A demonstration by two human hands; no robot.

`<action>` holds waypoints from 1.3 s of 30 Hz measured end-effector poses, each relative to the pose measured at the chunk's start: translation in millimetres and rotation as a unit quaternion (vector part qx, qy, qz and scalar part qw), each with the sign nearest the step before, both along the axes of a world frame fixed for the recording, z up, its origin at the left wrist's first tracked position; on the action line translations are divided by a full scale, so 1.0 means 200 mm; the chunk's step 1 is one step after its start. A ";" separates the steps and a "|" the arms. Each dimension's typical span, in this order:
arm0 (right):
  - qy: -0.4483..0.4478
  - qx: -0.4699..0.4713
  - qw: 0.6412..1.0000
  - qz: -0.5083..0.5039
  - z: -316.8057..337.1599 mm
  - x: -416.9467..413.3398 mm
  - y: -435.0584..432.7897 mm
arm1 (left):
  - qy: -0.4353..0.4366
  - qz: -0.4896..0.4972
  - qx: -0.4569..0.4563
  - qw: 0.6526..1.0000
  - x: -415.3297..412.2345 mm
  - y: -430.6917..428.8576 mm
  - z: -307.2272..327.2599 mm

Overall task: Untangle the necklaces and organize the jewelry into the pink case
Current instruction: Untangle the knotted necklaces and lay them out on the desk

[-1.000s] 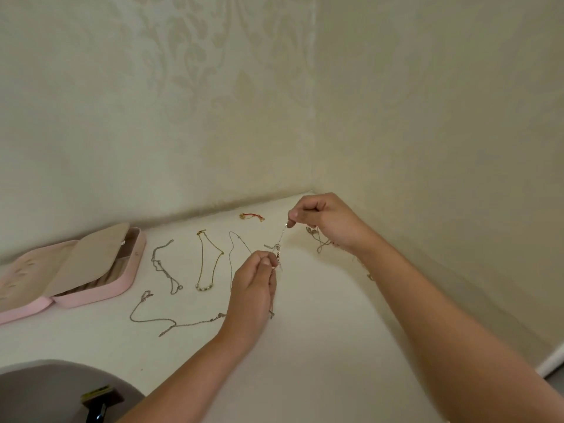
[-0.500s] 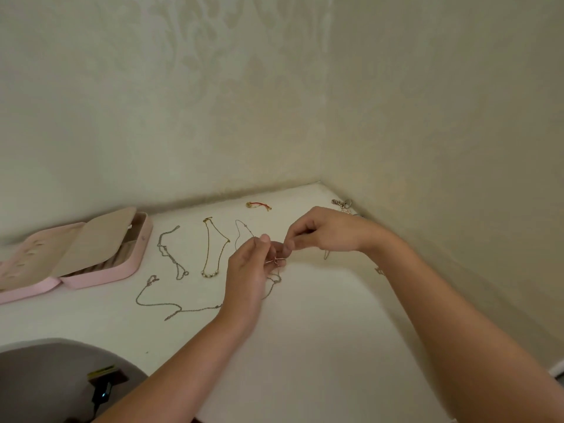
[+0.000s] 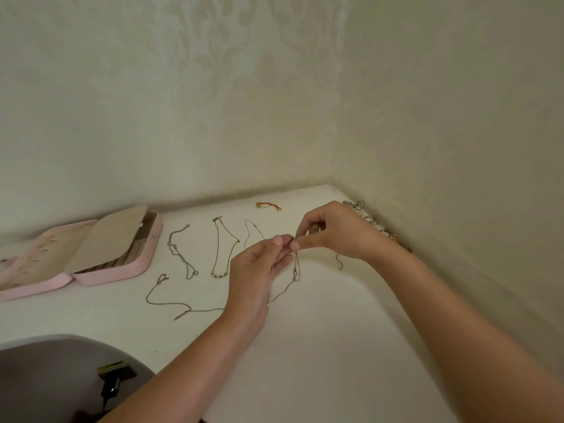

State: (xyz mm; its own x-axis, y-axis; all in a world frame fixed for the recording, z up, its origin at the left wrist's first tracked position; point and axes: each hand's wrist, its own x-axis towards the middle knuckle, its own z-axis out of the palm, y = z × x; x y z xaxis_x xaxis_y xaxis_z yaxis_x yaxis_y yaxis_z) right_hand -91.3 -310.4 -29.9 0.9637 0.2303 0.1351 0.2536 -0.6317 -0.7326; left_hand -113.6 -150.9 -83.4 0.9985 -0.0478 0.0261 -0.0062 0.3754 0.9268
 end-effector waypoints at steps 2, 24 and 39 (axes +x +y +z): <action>-0.025 -0.004 1.000 -0.006 0.00 -0.01 0.01 | 0.001 0.002 -0.001 1.000 0.00 0.00 0.00; -0.220 -0.067 0.972 0.059 -0.01 -0.03 0.04 | 0.008 0.022 -0.014 1.000 0.01 0.02 0.02; -0.328 -0.254 0.906 0.084 -0.01 -0.04 0.05 | -0.115 0.052 0.163 0.978 0.00 0.01 0.00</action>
State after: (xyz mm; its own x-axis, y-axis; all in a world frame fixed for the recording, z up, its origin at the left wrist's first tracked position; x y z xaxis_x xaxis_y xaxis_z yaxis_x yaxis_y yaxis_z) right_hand -99.6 -299.6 -31.4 0.6600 0.5589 0.5020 0.6524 -0.7577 -0.0143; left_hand -114.5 -149.1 -82.9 0.9677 0.0113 0.2517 -0.2520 0.0454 0.9667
